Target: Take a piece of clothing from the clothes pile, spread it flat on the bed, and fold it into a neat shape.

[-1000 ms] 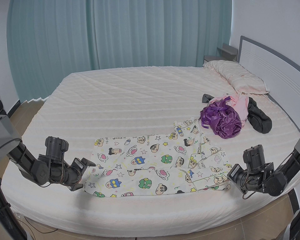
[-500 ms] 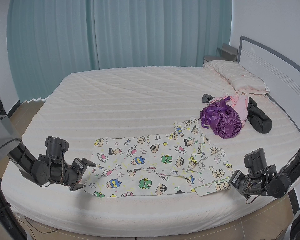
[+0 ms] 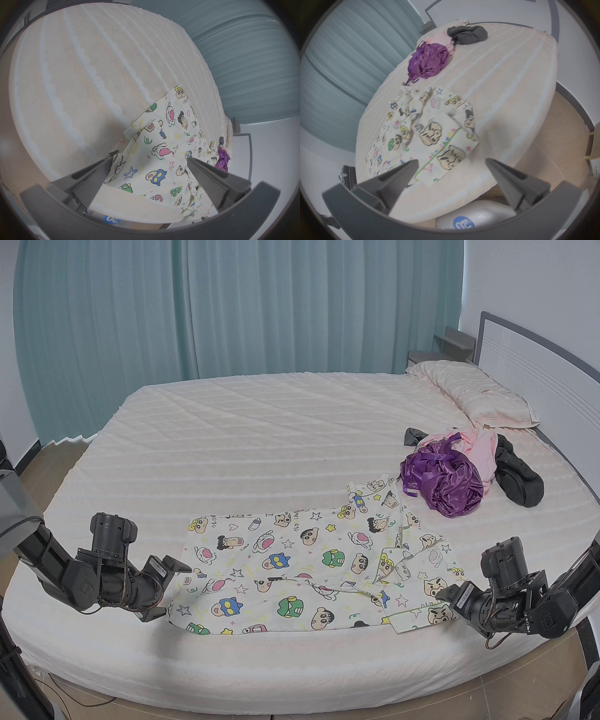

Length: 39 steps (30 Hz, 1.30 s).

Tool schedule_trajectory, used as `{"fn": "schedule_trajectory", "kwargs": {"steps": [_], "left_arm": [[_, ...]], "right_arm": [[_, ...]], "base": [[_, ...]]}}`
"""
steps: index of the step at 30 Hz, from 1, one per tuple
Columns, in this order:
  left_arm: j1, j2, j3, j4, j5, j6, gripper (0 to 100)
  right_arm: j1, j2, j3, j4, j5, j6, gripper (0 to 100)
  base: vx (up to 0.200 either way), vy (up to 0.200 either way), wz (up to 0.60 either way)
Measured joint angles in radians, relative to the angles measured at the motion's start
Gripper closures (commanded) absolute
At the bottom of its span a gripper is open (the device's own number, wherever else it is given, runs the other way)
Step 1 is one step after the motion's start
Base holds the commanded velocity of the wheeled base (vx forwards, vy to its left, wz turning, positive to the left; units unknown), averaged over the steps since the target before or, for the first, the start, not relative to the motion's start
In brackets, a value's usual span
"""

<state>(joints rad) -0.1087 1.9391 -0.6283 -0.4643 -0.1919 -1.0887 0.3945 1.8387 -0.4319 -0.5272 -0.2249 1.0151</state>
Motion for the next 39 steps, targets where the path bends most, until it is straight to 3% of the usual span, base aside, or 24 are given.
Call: {"fn": "schedule_trajectory", "kwargs": {"steps": [7, 20, 29, 39], "left_arm": [[0.001, -0.002, -0.001, 0.000, -0.001, -0.001, 0], [0.058, -0.002, -0.013, -0.018, -0.001, 0.004, 0], [0.063, -0.001, -0.013, -0.019, -0.001, 0.004, 0], [0.063, -0.001, -0.013, -0.019, -0.001, 0.004, 0]], "right_arm": [[0.099, 0.024, -0.105, -0.001, 0.021, 0.007, 0], [0.247, 0.271, -0.372, -0.027, 0.033, 0.016, 0], [0.266, 0.401, -0.510, -0.029, 0.012, 0.020, 0], [0.217, 0.459, -0.625, -0.031, -0.006, 0.008, 0]], "base": [[0.000, 0.000, 0.00], [0.000, 0.000, 0.00], [0.000, 0.000, 0.00], [0.000, 0.000, 0.00]]}}
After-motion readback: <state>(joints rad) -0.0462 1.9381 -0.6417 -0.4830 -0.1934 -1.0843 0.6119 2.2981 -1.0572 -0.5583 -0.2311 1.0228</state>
